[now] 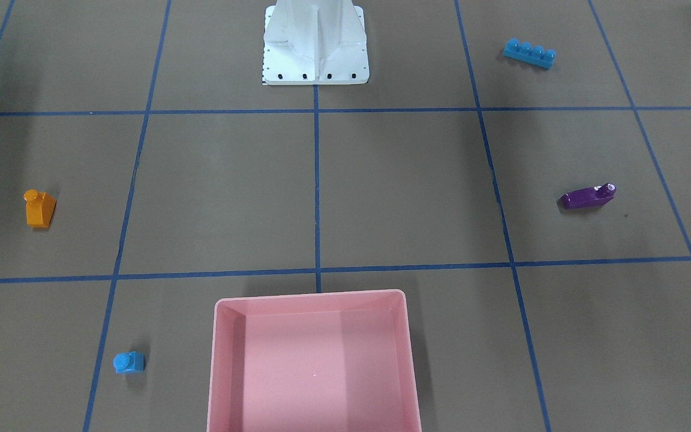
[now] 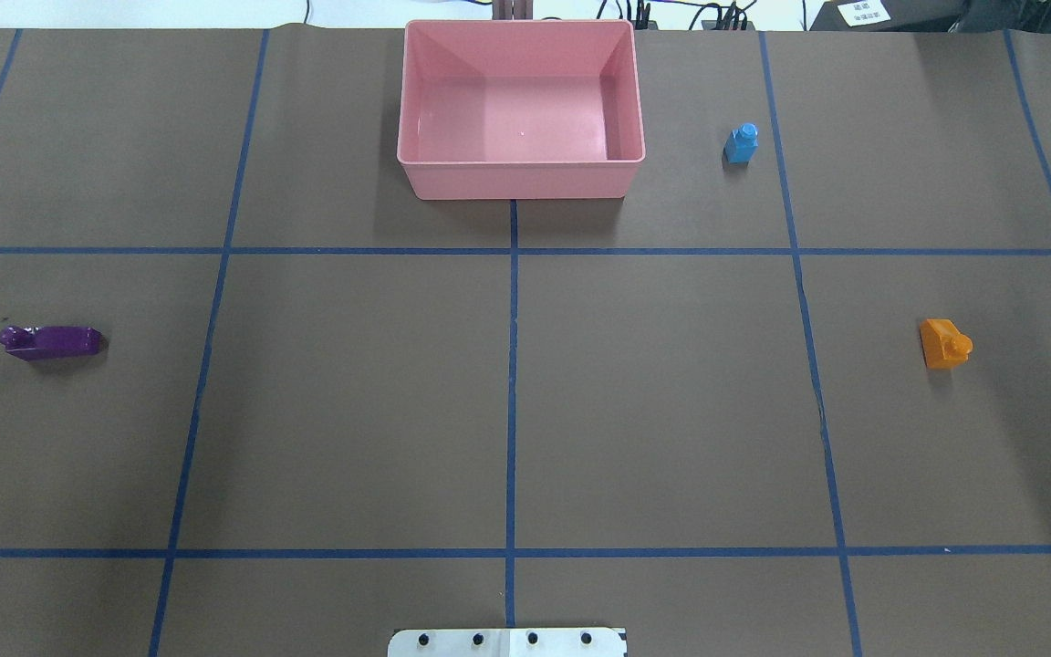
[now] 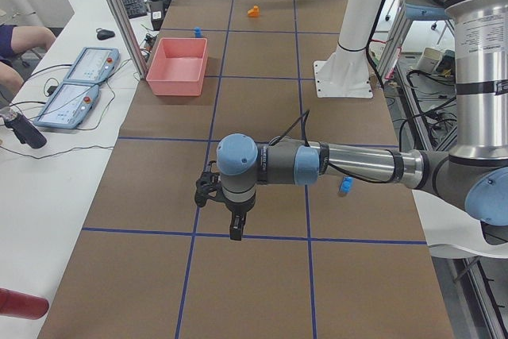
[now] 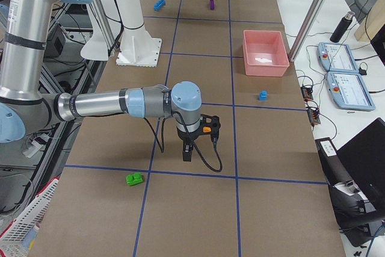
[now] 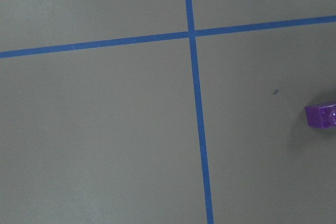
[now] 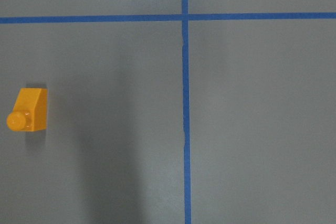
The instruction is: Put all blocks into box
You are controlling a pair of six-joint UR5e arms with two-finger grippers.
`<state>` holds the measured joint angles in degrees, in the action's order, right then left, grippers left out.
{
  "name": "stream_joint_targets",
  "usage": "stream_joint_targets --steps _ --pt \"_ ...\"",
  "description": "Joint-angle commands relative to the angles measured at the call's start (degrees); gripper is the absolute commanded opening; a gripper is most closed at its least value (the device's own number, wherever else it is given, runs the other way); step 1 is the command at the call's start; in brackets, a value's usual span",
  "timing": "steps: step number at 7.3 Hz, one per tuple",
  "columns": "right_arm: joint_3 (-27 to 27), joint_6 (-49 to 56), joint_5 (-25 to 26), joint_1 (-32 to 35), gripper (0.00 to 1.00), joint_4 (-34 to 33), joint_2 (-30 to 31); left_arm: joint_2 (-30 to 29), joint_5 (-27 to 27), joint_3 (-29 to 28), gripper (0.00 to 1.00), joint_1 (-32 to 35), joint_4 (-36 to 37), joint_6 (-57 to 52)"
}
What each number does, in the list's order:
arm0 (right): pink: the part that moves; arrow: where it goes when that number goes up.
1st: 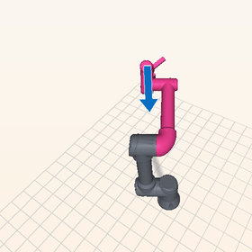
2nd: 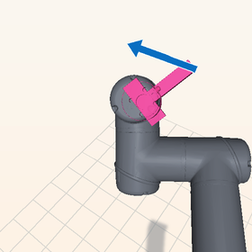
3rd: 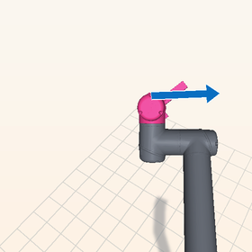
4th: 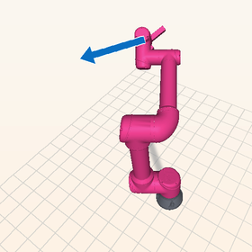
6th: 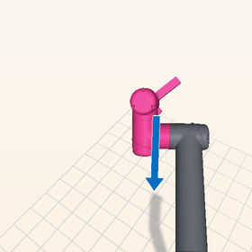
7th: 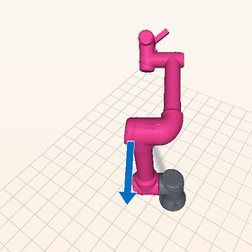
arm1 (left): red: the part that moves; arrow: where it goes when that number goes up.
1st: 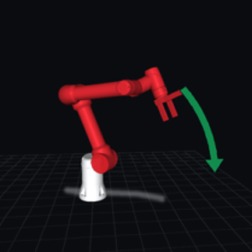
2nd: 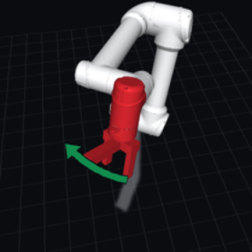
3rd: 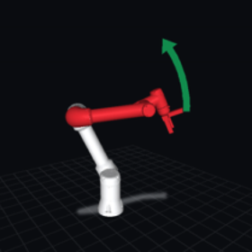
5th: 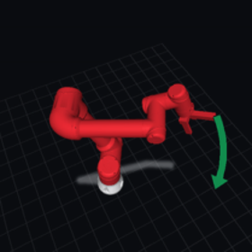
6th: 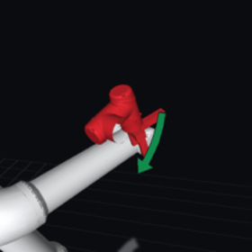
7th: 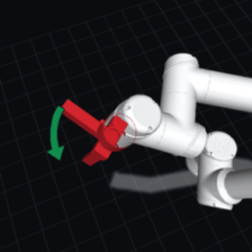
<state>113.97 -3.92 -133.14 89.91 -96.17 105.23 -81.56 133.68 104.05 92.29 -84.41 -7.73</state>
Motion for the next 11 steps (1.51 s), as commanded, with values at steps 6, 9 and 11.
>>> stream_joint_targets --steps 6,9,11 --pt "0.9 -9.4 -0.2 -7.6 1.0 0.0 -7.6 -0.8 0.0 0.8 1.0 -0.2 -1.5 -0.1" --pt "-0.9 -19.5 2.1 -21.6 1.0 9.2 -9.5 -0.8 0.0 0.2 1.0 -0.2 -2.2 -0.1" --pt "-7.3 -35.1 7.6 -29.2 1.0 25.8 -8.1 -0.8 0.0 0.0 1.0 -0.2 -2.2 -0.1"
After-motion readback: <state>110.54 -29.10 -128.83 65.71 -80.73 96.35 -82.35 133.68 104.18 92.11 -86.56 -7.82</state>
